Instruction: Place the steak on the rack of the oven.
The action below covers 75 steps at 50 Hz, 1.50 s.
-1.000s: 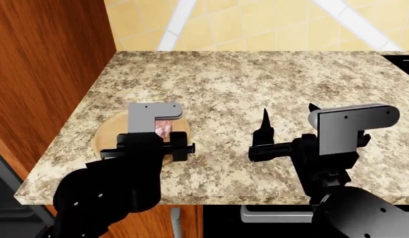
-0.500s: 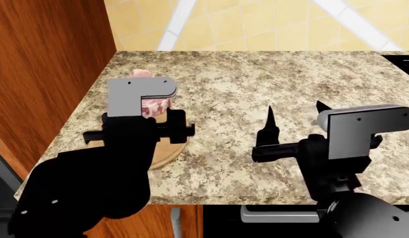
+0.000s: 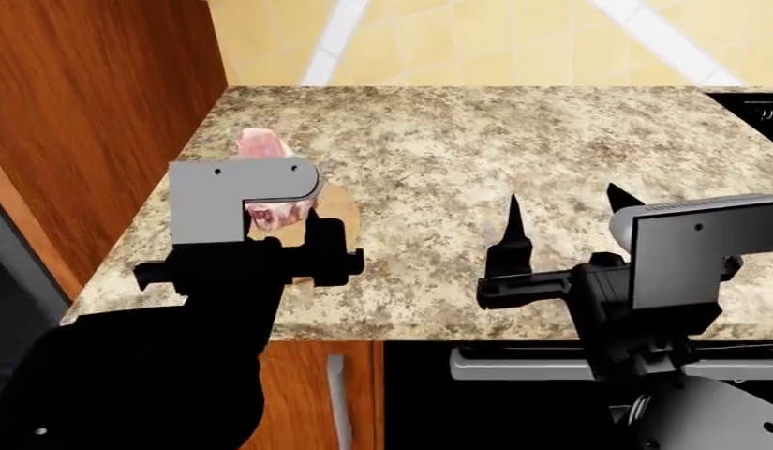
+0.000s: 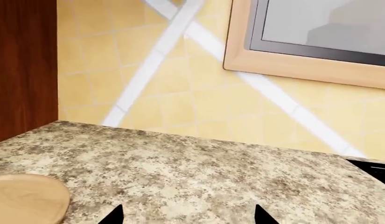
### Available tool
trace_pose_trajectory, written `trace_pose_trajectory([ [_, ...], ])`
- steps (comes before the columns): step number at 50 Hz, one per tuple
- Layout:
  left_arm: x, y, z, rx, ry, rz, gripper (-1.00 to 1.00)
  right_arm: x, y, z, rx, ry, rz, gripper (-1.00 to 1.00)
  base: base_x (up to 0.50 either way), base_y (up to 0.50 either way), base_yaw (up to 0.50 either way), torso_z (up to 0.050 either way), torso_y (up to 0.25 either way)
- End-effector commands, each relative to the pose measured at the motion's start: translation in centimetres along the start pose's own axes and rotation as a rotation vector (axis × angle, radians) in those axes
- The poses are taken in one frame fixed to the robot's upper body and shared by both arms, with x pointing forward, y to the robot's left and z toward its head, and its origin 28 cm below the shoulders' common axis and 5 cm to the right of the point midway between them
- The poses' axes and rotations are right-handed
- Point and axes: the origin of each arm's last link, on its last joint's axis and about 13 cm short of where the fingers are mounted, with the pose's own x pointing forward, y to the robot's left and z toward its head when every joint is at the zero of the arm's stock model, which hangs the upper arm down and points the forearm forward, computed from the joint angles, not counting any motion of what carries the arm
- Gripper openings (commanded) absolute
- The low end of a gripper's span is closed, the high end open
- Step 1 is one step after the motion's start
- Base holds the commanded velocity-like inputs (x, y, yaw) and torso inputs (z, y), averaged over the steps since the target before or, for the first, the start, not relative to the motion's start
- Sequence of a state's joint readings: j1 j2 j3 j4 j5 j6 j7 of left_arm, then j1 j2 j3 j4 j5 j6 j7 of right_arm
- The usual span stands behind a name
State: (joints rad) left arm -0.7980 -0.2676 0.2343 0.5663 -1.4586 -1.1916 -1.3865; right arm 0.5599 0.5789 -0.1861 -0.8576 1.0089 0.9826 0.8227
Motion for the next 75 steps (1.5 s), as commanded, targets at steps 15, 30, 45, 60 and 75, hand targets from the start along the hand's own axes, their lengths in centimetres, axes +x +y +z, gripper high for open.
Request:
trace_pose_trajectory([
  [15,-0.3,0.3,0.1,-0.013,-0.016,0.0,-1.0,-0.2,0.1,0.3,-0.008,-0.002,0.006,1.0,-0.29,0.0,0.0,0.0,0.0],
  [30,-0.2,0.2,0.2,-0.008,-0.023,-0.004,-1.0,-0.2,0.1,0.3,-0.008,-0.001,0.008,1.0,-0.29,0.0,0.0,0.0,0.0],
  [45,-0.1,0.5,0.3,-0.015,-0.032,0.009,-1.0,-0.3,0.1,0.4,-0.009,-0.016,0.018,1.0,-0.19,0.0,0.0,0.0,0.0],
  [60,-0.7,0.8,0.1,-0.014,-0.034,0.007,-1.0,-0.4,0.1,0.6,-0.021,-0.036,0.012,1.0,0.0,0.03,0.0,0.0,0.0],
  [75,-1.5,0.7,0.4,0.012,-0.025,-0.001,-1.0,-0.6,0.2,1.2,-0.037,-0.028,0.021,1.0,0.0,0.5,0.0,0.0,0.001],
])
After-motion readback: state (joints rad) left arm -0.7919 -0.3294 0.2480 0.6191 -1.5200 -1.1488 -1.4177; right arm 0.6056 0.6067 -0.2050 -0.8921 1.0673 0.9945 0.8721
